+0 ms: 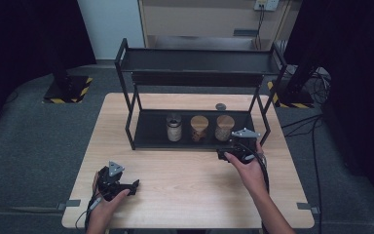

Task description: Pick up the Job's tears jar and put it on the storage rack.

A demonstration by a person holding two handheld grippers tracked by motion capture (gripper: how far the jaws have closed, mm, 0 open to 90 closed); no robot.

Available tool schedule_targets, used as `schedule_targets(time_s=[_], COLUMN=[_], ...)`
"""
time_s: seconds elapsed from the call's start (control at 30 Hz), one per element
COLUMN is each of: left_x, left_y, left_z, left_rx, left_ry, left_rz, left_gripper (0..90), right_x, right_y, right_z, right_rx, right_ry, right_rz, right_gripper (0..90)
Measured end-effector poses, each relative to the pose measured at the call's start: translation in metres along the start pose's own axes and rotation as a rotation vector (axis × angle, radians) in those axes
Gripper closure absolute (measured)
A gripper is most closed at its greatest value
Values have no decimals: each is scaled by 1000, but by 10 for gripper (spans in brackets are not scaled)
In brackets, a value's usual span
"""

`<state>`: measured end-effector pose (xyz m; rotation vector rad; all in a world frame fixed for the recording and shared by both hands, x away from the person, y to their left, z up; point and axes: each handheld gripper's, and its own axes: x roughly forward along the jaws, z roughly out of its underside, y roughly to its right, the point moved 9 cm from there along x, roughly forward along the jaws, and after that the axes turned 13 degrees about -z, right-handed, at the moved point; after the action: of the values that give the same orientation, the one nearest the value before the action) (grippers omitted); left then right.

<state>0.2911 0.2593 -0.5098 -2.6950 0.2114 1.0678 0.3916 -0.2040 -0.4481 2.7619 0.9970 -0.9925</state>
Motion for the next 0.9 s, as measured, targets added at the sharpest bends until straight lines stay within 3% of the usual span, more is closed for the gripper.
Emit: schedule_targets(time_s=[0.9], left_x=[0], left_y=[0], left_z=[0], left_rx=[-1], left_ry=[0], left_rz=[1], left_gripper=[0], right_x=[-20], right_y=[-6], right_z=[20], right_rx=[-34], right_ry=[-1], right_rz=[-35], right_gripper=[28])
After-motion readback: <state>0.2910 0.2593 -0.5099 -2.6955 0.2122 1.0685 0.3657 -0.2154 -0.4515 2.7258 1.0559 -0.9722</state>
